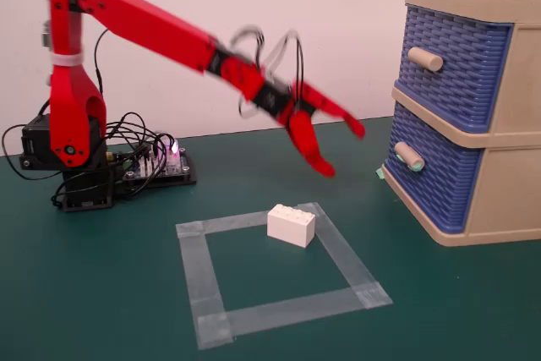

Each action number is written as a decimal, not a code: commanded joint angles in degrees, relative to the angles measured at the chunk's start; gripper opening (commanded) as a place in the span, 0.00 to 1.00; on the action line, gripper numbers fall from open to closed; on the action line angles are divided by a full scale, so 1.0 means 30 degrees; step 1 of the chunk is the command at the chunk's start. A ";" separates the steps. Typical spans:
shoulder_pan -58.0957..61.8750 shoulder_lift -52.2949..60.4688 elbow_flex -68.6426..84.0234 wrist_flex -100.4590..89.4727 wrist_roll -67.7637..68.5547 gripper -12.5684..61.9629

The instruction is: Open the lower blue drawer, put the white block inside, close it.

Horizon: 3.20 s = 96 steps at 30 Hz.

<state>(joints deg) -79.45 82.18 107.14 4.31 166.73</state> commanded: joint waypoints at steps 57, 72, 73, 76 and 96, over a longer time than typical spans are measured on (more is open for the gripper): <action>0.1523 0.1553 0.5859 -0.8350 0.5977 0.55; 0.2080 1.1748 0.7061 0.3457 -0.4424 0.62; 0.2168 1.2510 0.6123 0.6416 -0.7354 0.62; 0.2402 1.3096 0.3428 1.0811 -1.3682 0.62; 0.5303 0.2754 -0.0762 1.1543 -2.1650 0.62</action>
<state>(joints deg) -62.93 90.00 107.23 42.28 100.72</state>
